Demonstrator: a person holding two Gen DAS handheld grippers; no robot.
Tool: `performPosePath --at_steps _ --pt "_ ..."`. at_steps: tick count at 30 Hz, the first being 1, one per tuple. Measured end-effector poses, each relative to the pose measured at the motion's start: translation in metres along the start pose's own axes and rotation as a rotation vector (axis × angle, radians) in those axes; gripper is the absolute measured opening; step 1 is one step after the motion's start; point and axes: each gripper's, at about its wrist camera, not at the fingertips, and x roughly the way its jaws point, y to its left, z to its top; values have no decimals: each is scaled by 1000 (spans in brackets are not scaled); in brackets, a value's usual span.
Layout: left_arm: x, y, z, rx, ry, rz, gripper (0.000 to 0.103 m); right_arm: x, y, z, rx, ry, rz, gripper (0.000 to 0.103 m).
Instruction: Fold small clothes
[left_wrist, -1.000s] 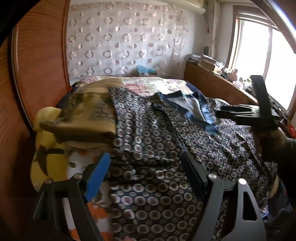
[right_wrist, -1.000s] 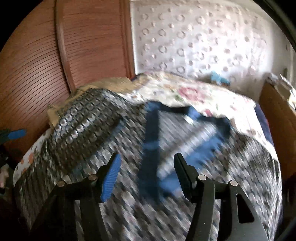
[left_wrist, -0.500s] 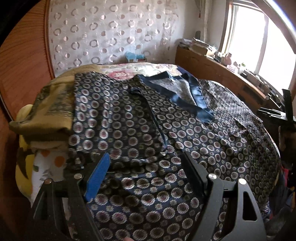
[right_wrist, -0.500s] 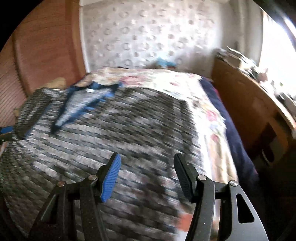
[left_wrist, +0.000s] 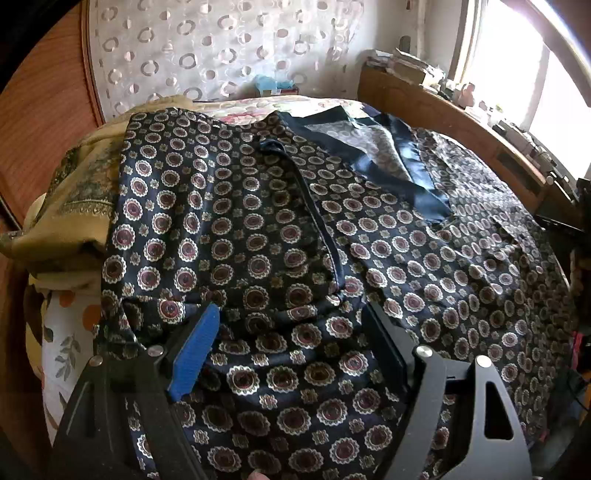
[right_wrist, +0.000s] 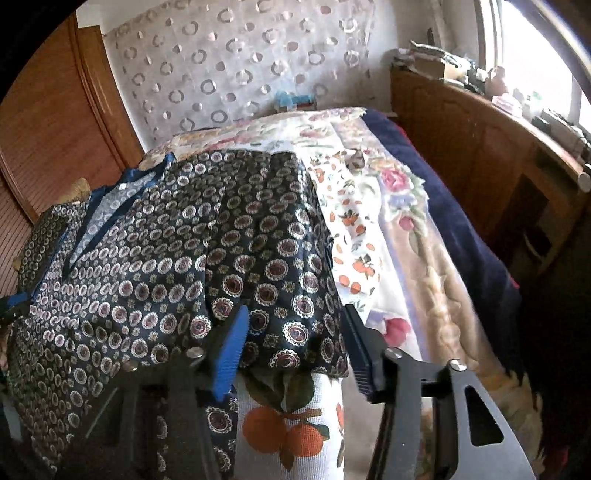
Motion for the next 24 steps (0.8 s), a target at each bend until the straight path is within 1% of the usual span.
performPosePath --at_steps 1,3,5,8,10,11,12,15,17,19,24 --pt "2 -1 2 1 2 3 80 1 -2 1 -3 4 -1 45" --pt "4 -2 4 3 5 9 80 3 -2 2 -14 12 -2 36" --pt "6 -2 5 -1 0 23 80 8 0 5 -33 5 -21 35" --pt "10 -6 7 0 -4 41 82 7 10 5 -93 0 -49 25" --pt "12 -7 8 7 0 48 84 7 15 6 -125 -1 -76 21" --pt "12 -8 8 12 4 49 86 7 17 6 -138 0 -87 18" --pt "14 -10 8 22 10 49 89 7 20 6 -154 1 -101 14" --pt "17 -16 9 43 22 64 95 7 25 6 -177 3 -108 6" --pt "19 -17 10 45 27 59 98 10 32 6 -212 -7 -134 4" --pt "20 -18 9 51 33 57 102 10 38 7 -225 -22 -138 3" --pt "21 -19 9 53 35 57 102 -5 49 16 -227 -89 -93 2"
